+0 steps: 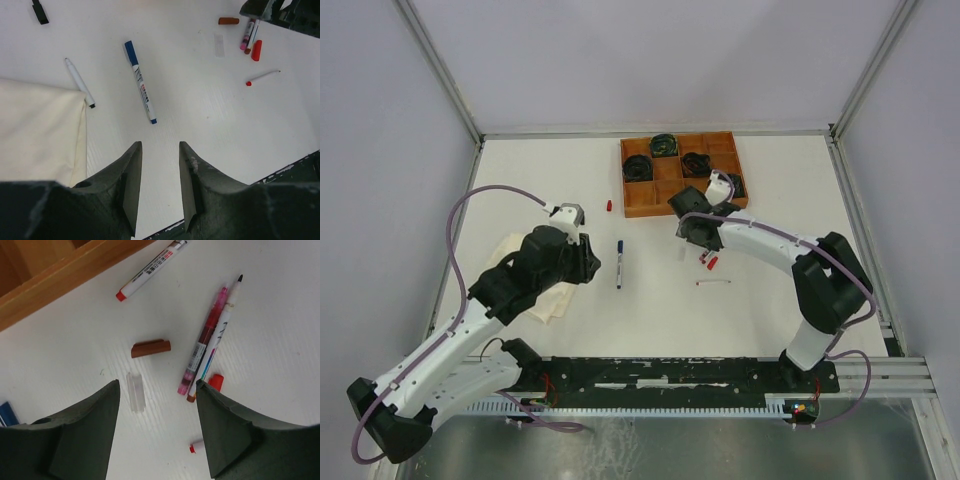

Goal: Insert the pens into the pen caps
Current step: Pick up the pen from the center of the board.

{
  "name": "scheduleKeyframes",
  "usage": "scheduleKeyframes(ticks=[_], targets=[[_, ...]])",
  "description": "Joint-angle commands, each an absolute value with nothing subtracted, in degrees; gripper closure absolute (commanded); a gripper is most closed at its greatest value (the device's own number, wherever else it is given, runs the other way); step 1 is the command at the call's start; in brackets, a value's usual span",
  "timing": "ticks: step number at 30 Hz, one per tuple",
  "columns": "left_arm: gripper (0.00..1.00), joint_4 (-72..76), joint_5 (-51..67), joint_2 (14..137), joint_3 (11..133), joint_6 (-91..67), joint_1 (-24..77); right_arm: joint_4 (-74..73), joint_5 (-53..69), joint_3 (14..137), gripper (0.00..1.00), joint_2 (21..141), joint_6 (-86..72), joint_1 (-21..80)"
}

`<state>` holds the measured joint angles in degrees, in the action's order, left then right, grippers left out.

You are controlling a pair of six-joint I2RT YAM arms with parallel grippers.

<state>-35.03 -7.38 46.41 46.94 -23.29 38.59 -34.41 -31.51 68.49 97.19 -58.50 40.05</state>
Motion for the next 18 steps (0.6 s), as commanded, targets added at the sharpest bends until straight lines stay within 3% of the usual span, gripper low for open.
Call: scheduleKeyframes(ticks=[1,18], targets=[[0.58,-33.7,-8.2,45.5,46.2,-20.6,38.5,-28.2,-32.2,71.7,0.3,100.1,-61.6,36.7],[0.57,-33.5,-8.6,45.4,45.7,-20.8,38.6,-28.8,-26.4,82.2,0.34,112.9,-63.0,28.5]])
